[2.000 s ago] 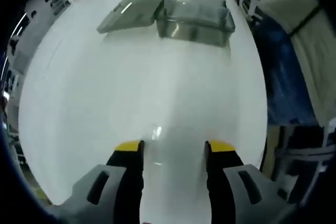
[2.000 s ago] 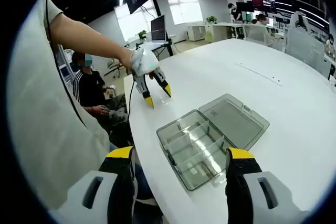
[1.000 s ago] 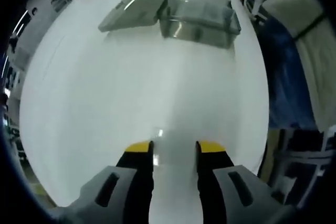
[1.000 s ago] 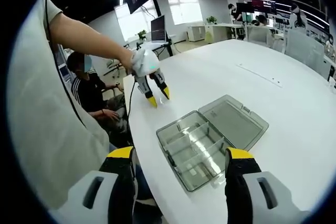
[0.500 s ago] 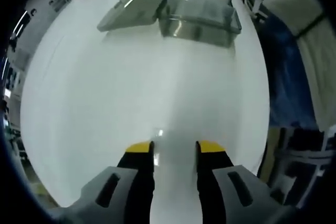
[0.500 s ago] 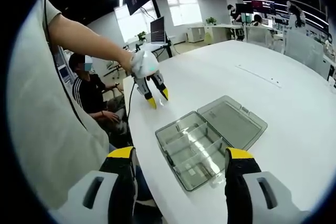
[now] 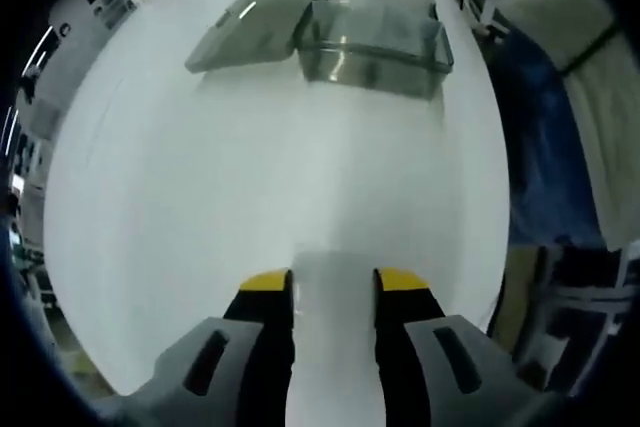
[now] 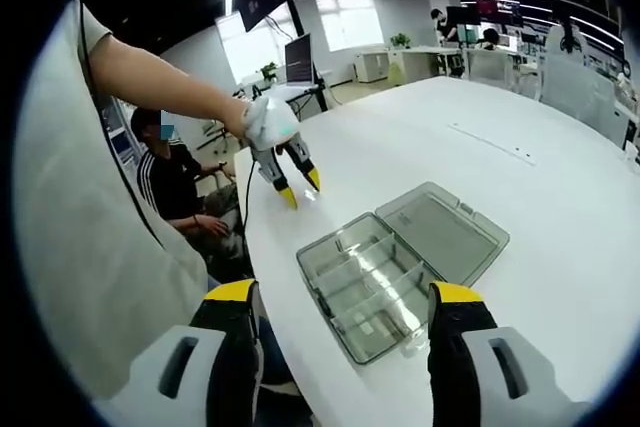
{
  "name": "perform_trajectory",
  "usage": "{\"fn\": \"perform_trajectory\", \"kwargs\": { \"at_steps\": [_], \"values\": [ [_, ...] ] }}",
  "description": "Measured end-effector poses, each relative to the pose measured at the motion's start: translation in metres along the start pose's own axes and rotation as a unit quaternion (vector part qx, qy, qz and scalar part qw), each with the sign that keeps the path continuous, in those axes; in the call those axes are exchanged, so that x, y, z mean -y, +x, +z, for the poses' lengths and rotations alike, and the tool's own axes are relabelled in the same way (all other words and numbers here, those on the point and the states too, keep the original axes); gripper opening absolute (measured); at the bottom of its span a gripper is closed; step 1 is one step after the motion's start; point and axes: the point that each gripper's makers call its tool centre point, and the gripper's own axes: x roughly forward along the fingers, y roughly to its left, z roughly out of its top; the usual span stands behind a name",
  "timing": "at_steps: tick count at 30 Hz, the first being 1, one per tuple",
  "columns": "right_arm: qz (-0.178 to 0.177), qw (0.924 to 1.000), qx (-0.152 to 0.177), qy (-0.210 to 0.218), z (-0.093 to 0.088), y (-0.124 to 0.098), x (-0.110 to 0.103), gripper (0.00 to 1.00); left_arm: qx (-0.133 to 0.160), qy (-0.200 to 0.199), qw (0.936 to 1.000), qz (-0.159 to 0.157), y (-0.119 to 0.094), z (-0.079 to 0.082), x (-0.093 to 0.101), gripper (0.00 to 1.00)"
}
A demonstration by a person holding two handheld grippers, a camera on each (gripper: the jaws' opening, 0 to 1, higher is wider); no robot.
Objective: Insert the divider into the dual guide fixture by aligning both edges with the guide slots and pushing it downward to the bottom, including one-sided entry, uneven engagement, binding, and posture correction.
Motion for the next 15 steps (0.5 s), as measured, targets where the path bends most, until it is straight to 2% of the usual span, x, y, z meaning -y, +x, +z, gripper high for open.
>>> {"fn": "perform_trajectory", "kwargs": {
  "at_steps": [10,15],
  "values": [
    [0.005,0.9999,0.004,0.008,0.001,0.002,-0.001,0.64,0.019,0.019,0.9995,0.013,-0.013,0.025,0.002,0.27],
    [0.008,0.9996,0.015,0.023,0.005,0.000,0.001,0.62,0.043,0.021,0.9986,0.021,-0.023,0.047,0.004,0.27]
  ]
}}
